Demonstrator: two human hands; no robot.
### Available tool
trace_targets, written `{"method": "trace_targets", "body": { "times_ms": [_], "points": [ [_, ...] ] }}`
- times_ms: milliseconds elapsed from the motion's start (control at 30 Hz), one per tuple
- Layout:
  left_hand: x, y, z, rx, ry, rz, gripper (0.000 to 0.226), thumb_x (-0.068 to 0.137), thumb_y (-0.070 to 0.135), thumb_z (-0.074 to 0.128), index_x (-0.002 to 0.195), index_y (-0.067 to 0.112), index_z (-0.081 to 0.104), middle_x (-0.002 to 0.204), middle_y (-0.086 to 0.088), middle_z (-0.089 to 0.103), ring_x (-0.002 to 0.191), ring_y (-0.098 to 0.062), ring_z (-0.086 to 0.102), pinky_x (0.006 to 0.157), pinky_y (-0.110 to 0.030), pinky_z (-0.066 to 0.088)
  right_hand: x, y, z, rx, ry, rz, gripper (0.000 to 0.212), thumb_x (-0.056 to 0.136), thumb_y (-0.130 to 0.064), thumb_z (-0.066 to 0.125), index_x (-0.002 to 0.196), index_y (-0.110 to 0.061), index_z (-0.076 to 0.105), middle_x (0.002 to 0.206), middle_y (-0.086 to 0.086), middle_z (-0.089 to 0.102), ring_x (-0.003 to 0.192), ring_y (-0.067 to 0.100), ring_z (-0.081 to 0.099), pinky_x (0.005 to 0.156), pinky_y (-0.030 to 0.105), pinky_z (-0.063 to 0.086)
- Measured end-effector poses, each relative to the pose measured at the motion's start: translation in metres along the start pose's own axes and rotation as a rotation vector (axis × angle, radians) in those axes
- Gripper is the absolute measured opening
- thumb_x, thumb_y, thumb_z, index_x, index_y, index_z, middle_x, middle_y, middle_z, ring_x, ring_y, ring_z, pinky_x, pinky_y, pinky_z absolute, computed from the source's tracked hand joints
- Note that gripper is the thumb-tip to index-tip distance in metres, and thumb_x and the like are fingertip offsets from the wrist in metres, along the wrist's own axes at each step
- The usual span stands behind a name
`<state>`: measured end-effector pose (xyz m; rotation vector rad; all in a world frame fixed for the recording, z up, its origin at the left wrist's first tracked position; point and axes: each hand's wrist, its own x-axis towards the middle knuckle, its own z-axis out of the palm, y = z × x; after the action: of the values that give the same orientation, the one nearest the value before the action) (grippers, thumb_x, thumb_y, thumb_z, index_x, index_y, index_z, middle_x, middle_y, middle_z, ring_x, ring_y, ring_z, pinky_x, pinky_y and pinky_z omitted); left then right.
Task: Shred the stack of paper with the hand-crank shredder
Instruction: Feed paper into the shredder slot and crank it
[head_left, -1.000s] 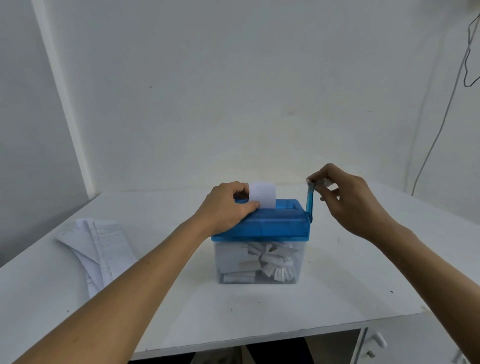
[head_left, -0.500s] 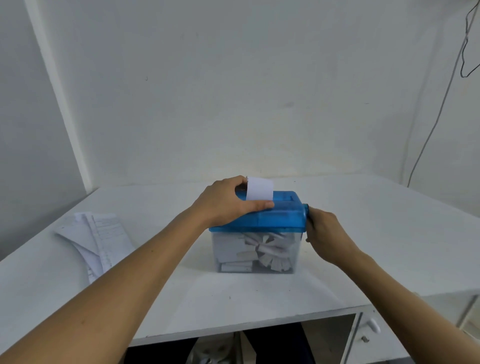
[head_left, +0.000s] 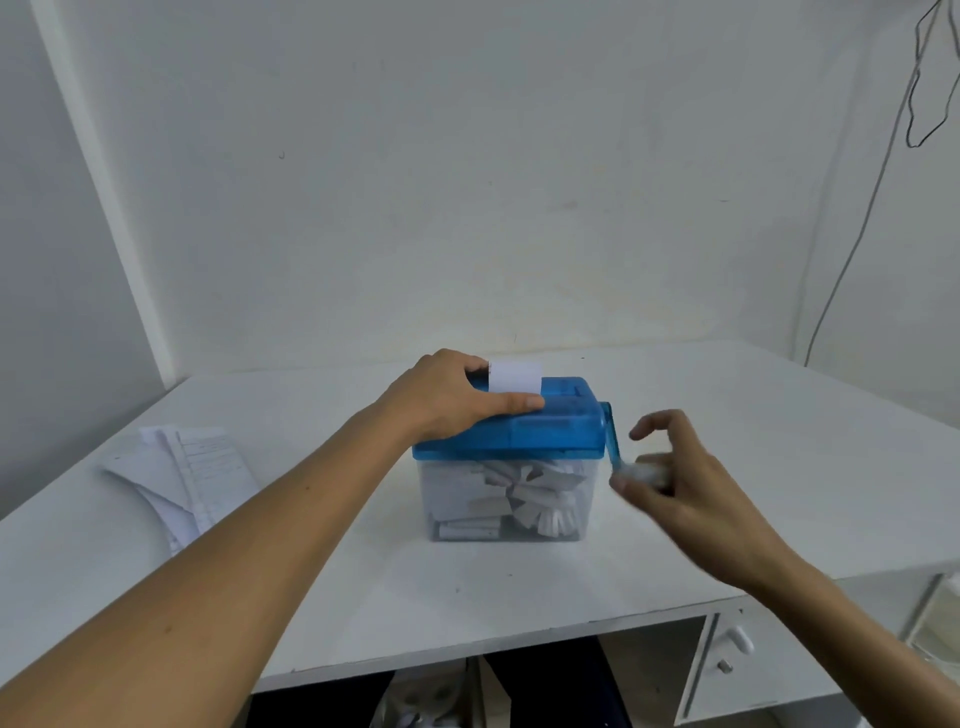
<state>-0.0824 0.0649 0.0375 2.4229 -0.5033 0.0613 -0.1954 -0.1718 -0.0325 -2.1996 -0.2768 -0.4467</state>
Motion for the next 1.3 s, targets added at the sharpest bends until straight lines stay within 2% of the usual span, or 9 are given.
{"method": "trace_targets", "body": {
  "times_ms": [200, 400, 533, 667, 767, 967, 1133, 1200, 1300],
  "points": [
    [0.001, 0.001, 0.000, -0.031, -0.071, 0.045, 0.065, 0.069, 0.073, 0.075, 0.123, 0.036, 0.070, 0.110, 0.022, 0.067, 0.097, -0.004, 0.062, 0.086, -0.026, 0.051, 0.040, -0.027, -0.033, 0.333, 0.093, -0.120, 0.022, 0.097, -0.027, 0.058, 0.098, -0.006, 0.052, 0.065, -0.002, 0.057, 0.056, 0.010, 0.040, 0.050, 0.020, 0.036],
    [0.001, -0.001, 0.005, -0.081, -0.085, 0.077, 0.083, 0.051, 0.086, 0.071, 0.120, 0.041, 0.071, 0.109, 0.024, 0.069, 0.099, -0.004, 0.065, 0.092, -0.030, 0.054, 0.109, 0.020, -0.010, 0.261, 0.155, 0.184, 0.023, 0.103, -0.029, 0.054, 0.091, -0.010, 0.055, 0.072, 0.005, 0.059, 0.063, 0.019, 0.050, 0.055, 0.029, 0.046],
    [0.001, -0.005, 0.008, -0.057, -0.063, 0.099, 0.086, 0.048, 0.092, 0.065, 0.120, 0.044, 0.070, 0.111, 0.024, 0.069, 0.101, -0.005, 0.064, 0.094, -0.034, 0.054, 0.104, 0.052, 0.019, 0.220, 0.163, 0.347, 0.027, 0.104, -0.032, 0.051, 0.099, -0.005, 0.055, 0.095, 0.020, 0.066, 0.079, 0.030, 0.061, 0.075, 0.048, 0.059],
    [0.001, -0.005, 0.008, 0.033, -0.065, 0.074, 0.109, 0.043, 0.095, 0.061, 0.137, 0.040, 0.059, 0.130, 0.019, 0.061, 0.114, -0.012, 0.058, 0.101, -0.037, 0.049, 0.082, 0.058, 0.041, 0.153, 0.329, 0.374, 0.035, 0.104, -0.025, 0.049, 0.092, 0.007, 0.059, 0.076, 0.021, 0.062, 0.064, 0.022, 0.054, 0.052, 0.033, 0.048],
    [0.000, -0.004, 0.008, 0.085, -0.067, 0.055, 0.109, 0.042, 0.100, 0.055, 0.136, 0.046, 0.057, 0.132, 0.018, 0.060, 0.112, -0.014, 0.058, 0.099, -0.040, 0.050, 0.063, 0.055, 0.046, 0.128, 0.365, 0.358, 0.045, 0.104, -0.029, 0.049, 0.085, 0.011, 0.060, 0.064, 0.016, 0.058, 0.054, 0.016, 0.050, 0.050, 0.031, 0.043],
    [-0.003, 0.001, 0.008, 0.097, -0.049, 0.033, 0.101, 0.045, 0.104, 0.054, 0.131, 0.050, 0.059, 0.132, 0.017, 0.061, 0.108, -0.014, 0.058, 0.094, -0.039, 0.050, 0.019, 0.026, 0.031, 0.067, 0.181, 0.331, 0.054, 0.106, -0.039, 0.040, 0.072, -0.004, 0.062, 0.054, 0.006, 0.060, 0.043, 0.010, 0.053, 0.052, 0.023, 0.045],
    [-0.004, 0.008, 0.001, 0.248, -0.082, -0.009, 0.099, 0.061, 0.097, 0.052, 0.143, 0.042, 0.051, 0.144, 0.012, 0.054, 0.121, -0.019, 0.055, 0.093, -0.039, 0.045, 0.007, -0.016, -0.031, 0.478, -0.111, 0.210, 0.051, 0.083, -0.053, 0.069, 0.077, -0.004, 0.060, 0.058, 0.005, 0.048, 0.051, 0.020, 0.049, 0.051, 0.029, 0.044],
    [-0.005, 0.009, 0.000, 0.237, -0.122, -0.011, 0.110, 0.051, 0.102, 0.047, 0.142, 0.040, 0.052, 0.143, 0.010, 0.055, 0.120, -0.019, 0.055, 0.100, -0.042, 0.047, 0.016, -0.030, -0.051, 0.399, -0.188, 0.108, 0.053, 0.088, -0.055, 0.067, 0.079, -0.004, 0.059, 0.065, 0.003, 0.049, 0.058, 0.020, 0.052, 0.058, 0.028, 0.047],
    [-0.005, 0.004, 0.003, 0.168, -0.134, 0.010, 0.123, 0.039, 0.107, 0.045, 0.141, 0.040, 0.053, 0.142, 0.012, 0.056, 0.119, -0.018, 0.055, 0.105, -0.045, 0.048, 0.043, -0.032, -0.056, 0.329, -0.084, 0.080, 0.047, 0.092, -0.048, 0.056, 0.086, -0.002, 0.065, 0.065, 0.000, 0.050, 0.061, 0.020, 0.052, 0.063, 0.031, 0.048]
  ]
}}
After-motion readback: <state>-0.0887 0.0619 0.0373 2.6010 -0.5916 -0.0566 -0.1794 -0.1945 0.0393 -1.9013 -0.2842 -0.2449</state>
